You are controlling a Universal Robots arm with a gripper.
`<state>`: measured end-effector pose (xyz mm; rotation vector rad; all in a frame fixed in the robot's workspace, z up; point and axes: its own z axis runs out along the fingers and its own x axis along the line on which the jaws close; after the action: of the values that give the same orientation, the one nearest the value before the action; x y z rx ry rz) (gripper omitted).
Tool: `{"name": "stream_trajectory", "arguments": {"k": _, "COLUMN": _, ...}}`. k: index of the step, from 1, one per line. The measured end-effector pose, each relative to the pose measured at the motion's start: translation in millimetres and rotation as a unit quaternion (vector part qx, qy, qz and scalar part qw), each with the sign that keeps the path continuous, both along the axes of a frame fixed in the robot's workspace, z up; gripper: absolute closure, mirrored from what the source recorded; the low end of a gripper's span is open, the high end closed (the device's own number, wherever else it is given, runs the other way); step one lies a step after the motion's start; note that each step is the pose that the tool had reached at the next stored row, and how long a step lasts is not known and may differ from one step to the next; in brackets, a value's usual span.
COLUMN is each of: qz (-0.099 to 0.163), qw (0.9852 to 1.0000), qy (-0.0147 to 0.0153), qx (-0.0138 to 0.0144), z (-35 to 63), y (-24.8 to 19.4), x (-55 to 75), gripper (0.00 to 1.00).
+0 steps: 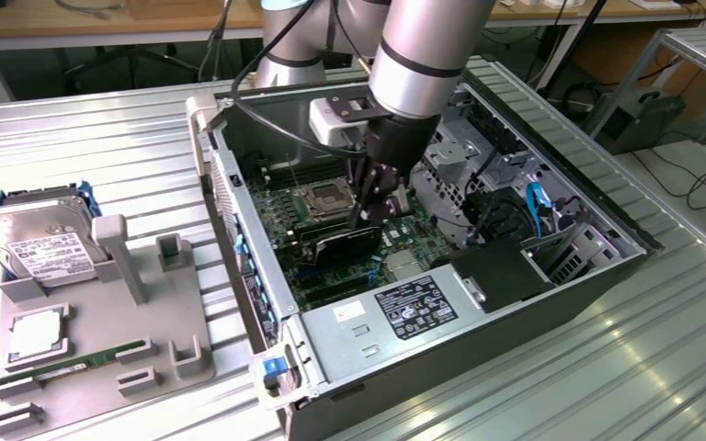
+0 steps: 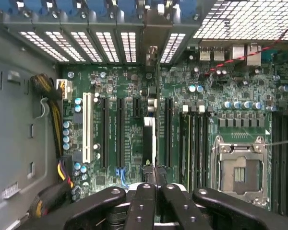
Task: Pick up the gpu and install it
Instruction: 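Press down on the gpu until it lock into place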
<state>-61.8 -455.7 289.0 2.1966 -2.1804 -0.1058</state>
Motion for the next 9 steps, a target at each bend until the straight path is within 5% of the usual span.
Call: {"name": "stream_trajectory", "arguments": {"k": 9, "qz": 0.0, "qw": 1.0, "qy": 0.0007, "qx": 0.0, "z": 5.2, "y": 0.0, "x": 2.0, "gripper": 0.89}}
